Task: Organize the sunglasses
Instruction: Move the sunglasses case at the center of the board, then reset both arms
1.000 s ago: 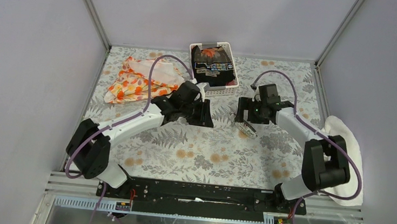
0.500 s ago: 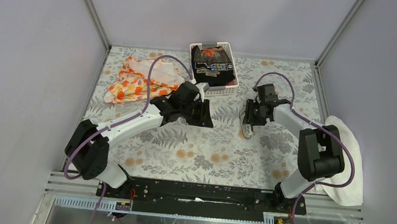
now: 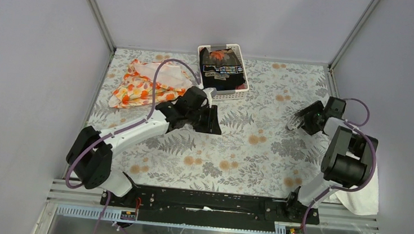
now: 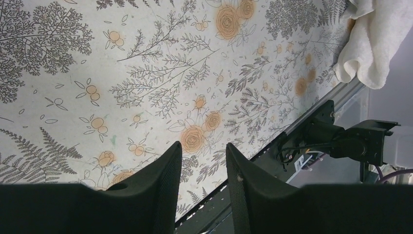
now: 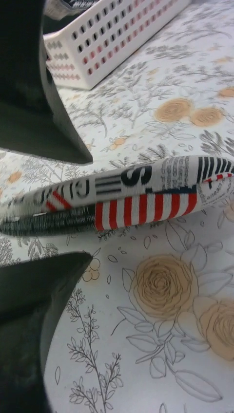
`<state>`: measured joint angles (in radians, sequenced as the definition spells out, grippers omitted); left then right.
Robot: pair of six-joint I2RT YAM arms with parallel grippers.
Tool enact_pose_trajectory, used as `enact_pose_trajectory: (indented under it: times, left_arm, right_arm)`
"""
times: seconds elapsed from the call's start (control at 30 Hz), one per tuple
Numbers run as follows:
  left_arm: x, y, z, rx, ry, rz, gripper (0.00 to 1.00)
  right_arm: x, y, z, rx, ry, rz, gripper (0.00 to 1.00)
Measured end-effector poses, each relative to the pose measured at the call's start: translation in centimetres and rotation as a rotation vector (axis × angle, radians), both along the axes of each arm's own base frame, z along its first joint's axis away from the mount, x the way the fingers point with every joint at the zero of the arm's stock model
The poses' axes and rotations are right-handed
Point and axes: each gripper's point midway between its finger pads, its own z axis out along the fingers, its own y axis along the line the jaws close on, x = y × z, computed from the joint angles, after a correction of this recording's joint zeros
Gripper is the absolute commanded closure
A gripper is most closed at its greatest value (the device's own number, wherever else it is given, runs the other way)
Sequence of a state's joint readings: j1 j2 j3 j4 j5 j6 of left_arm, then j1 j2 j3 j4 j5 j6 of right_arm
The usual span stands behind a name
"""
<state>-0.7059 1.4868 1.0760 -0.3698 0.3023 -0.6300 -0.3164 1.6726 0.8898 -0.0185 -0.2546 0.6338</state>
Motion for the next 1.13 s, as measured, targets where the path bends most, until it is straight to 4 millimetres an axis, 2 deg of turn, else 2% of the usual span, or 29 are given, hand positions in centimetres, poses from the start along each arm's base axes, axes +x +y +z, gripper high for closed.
enact_pose_trajectory:
  times: [0.07, 0.17, 0.27, 0.33, 0.47, 0.53, 0.57, 0.63, 0.7, 0.8, 0.9, 1.0, 1.13]
  left_arm:
    - [-0.2, 0.1, 0.2, -0.003, -0.004, 0.0, 0.56]
    - [-0.2, 0.3, 0.9, -0.011, -0.021, 0.006, 0.55]
    - [-0.1, 0.4, 1.4, -0.011, -0.031, 0.012, 0.53]
    - [0.0, 0.4, 1.8, -0.01, -0.035, 0.015, 0.52]
    - [0.7, 0.3, 4.1, -0.029, -0.082, 0.028, 0.49]
    - [1.2, 0.3, 6.2, -0.053, -0.134, 0.036, 0.49]
    - [1.5, 0.3, 7.5, -0.068, -0.167, 0.042, 0.49]
    - [2.1, 0.3, 10.1, -0.097, -0.231, 0.051, 0.49]
    - [2.5, 0.4, 12.6, -0.122, -0.294, 0.062, 0.49]
    - [2.7, 1.1, 15.3, -0.144, -0.372, 0.084, 0.48]
    - [2.5, 2.2, 17.0, -0.153, -0.429, 0.109, 0.47]
    - [1.9, 3.4, 18.4, -0.167, -0.479, 0.133, 0.46]
    - [0.6, 5.0, 18.3, -0.179, -0.509, 0.156, 0.45]
  right_arm:
    - [0.1, -0.7, -0.3, 0.011, 0.009, -0.03, 0.08]
    - [-0.3, -0.9, -0.3, -0.002, 0.027, -0.042, 0.05]
    - [-1.4, -1.6, 1.2, -0.061, 0.03, -0.058, 0.02]
    - [-2.1, -2.3, 3.7, -0.127, -0.007, -0.072, 0.01]
    - [-3.4, -2.6, 12.5, -0.276, -0.207, -0.093, 0.0]
    - [-4.1, -1.0, 16.4, -0.328, -0.318, -0.076, 0.0]
    - [-4.4, 0.5, 18.1, -0.345, -0.372, -0.05, 0.0]
    - [-5.0, 4.2, 20.4, -0.349, -0.456, 0.035, 0.0]
    - [-5.6, 7.9, 21.5, -0.341, -0.505, 0.131, 0.0]
    - [-6.8, 13.4, 21.6, -0.329, -0.542, 0.31, 0.0]
    - [-8.5, 16.7, 20.7, -0.339, -0.554, 0.442, 0.0]
    - [-10.4, 18.1, 18.2, -0.347, -0.534, 0.514, 0.0]
    - [-11.7, 17.5, 14.0, -0.356, -0.444, 0.523, 0.0]
